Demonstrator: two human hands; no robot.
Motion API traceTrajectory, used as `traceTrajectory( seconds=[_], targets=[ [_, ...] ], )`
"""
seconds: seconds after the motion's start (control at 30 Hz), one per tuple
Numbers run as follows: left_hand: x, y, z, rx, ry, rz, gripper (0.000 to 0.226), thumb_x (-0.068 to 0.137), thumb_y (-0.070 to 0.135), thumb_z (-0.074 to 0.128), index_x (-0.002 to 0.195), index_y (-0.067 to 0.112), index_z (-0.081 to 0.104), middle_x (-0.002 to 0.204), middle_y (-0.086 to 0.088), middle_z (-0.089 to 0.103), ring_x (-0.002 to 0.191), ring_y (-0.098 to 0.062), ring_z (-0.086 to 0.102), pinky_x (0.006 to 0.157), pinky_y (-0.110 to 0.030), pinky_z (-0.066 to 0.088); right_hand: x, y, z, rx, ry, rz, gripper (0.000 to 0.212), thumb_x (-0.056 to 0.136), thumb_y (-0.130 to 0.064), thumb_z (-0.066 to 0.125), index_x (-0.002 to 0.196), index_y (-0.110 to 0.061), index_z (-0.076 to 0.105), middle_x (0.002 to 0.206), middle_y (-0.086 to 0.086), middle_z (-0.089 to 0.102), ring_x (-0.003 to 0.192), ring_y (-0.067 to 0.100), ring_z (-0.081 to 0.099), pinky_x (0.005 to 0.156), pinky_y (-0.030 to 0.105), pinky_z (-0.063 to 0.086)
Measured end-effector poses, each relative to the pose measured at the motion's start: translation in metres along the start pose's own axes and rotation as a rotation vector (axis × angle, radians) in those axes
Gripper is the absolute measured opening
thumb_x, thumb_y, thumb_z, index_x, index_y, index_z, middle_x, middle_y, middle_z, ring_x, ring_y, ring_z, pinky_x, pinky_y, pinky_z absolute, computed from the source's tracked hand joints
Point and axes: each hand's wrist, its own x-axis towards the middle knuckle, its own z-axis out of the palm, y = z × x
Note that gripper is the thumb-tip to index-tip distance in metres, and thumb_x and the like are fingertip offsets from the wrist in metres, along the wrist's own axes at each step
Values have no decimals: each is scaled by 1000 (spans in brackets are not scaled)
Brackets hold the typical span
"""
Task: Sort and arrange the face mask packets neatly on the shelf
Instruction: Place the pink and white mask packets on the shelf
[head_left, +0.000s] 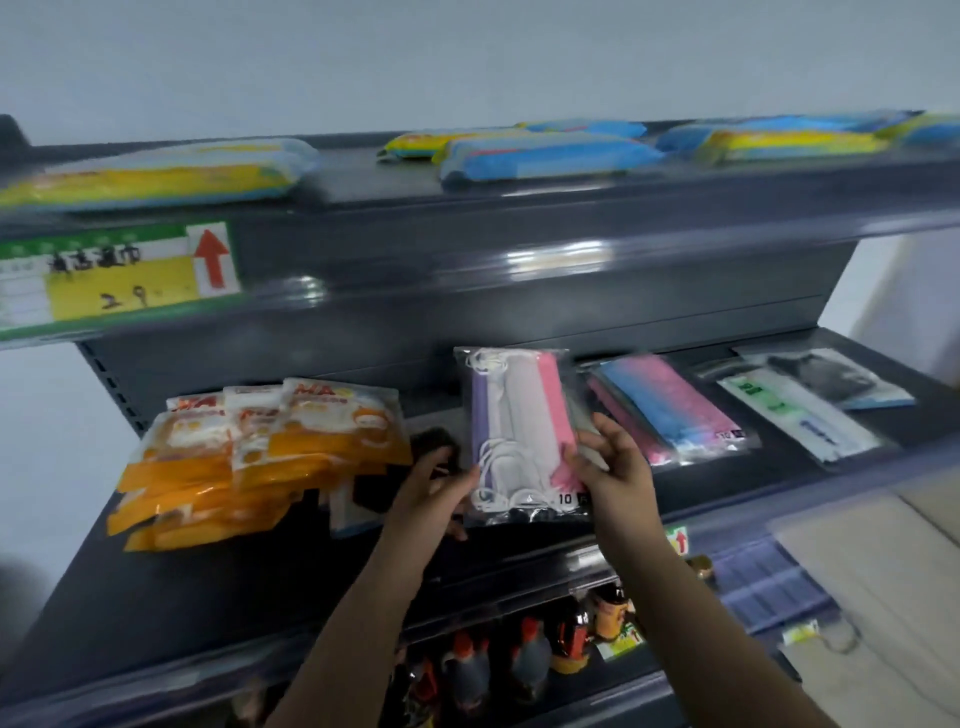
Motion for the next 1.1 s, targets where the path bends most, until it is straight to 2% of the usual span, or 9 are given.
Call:
traceTrajectory(
  seconds=[0.17, 0.4, 0.47, 0.6, 0.67, 0.8, 0.87, 1.0, 1.1],
  targets=[
    [-5, -17, 65, -26, -140, 11, 60, 83, -5, 63, 137, 8, 41, 87, -2, 61, 71, -13, 59, 39, -23, 48, 6, -19, -57, -132, 22, -36, 46, 84, 5, 59, 126, -10, 45, 74, -11, 66, 70, 0, 62, 63, 13, 51],
    [5, -24, 133, 54, -148, 116, 74, 80, -8, 65, 143, 10, 31, 104, -9, 64, 69, -14, 60, 38, -23, 48, 15, -55, -125, -250, -114, 18, 79, 70, 13, 70, 137, -13, 37, 98, 2, 61, 85, 14, 60, 61, 17, 53],
    [10, -25, 147, 115, -141, 156, 76, 80, 0, 69, 144, 13, 31, 109, -8, 64, 68, -11, 61, 42, -22, 46, 22, -60, -137, -299, -110, 24, 80, 73, 16, 66, 141, -10, 33, 99, 2, 58, 88, 14, 60, 68, 20, 56],
    [21, -23, 173, 114, -149, 174, 55, 85, 7, 64, 133, 20, 40, 87, 1, 64, 43, 1, 51, 42, -18, 42, 42, -69, -155, -407, -69, -4, 74, 76, 9, 68, 140, -8, 34, 99, -3, 57, 77, 20, 59, 72, 34, 55],
    [33, -23, 183, 112, -158, 154, 56, 85, 6, 65, 135, 15, 42, 91, 3, 61, 58, -2, 55, 53, -30, 47, 55, -72, -161, -471, -49, -25, 71, 75, 8, 70, 136, -7, 38, 98, -3, 57, 76, 25, 58, 72, 41, 53],
    [56, -22, 200, 183, -159, 194, 70, 80, 6, 70, 142, 9, 36, 86, 10, 56, 73, -6, 53, 69, -27, 43, 77, -78, -169, -559, -14, -58, 63, 74, 8, 71, 129, -6, 43, 90, -9, 54, 60, -6, 57, 57, 8, 45],
    [65, -19, 207, 208, -141, 210, 72, 79, 4, 71, 142, 8, 36, 88, 3, 58, 73, -12, 54, 66, -27, 43, 88, -81, -170, -597, -14, -60, 62, 75, 7, 71, 127, -11, 43, 93, -6, 54, 58, -5, 55, 53, 3, 41],
    [85, -15, 215, 218, -134, 232, 67, 80, 5, 70, 139, 6, 38, 92, -6, 59, 61, -13, 55, 49, -18, 38, 109, -81, -176, -615, 16, -94, 65, 72, 3, 75, 130, -6, 46, 107, 12, 58, 84, 25, 57, 76, 32, 55],
    [97, -15, 219, 267, -113, 279, 65, 78, 6, 73, 135, 0, 43, 78, -2, 59, 59, -16, 53, 58, -26, 41, 120, -79, -180, -625, 5, -98, 66, 72, 1, 75, 131, -5, 46, 113, 15, 59, 91, 30, 60, 83, 42, 54]
  ],
)
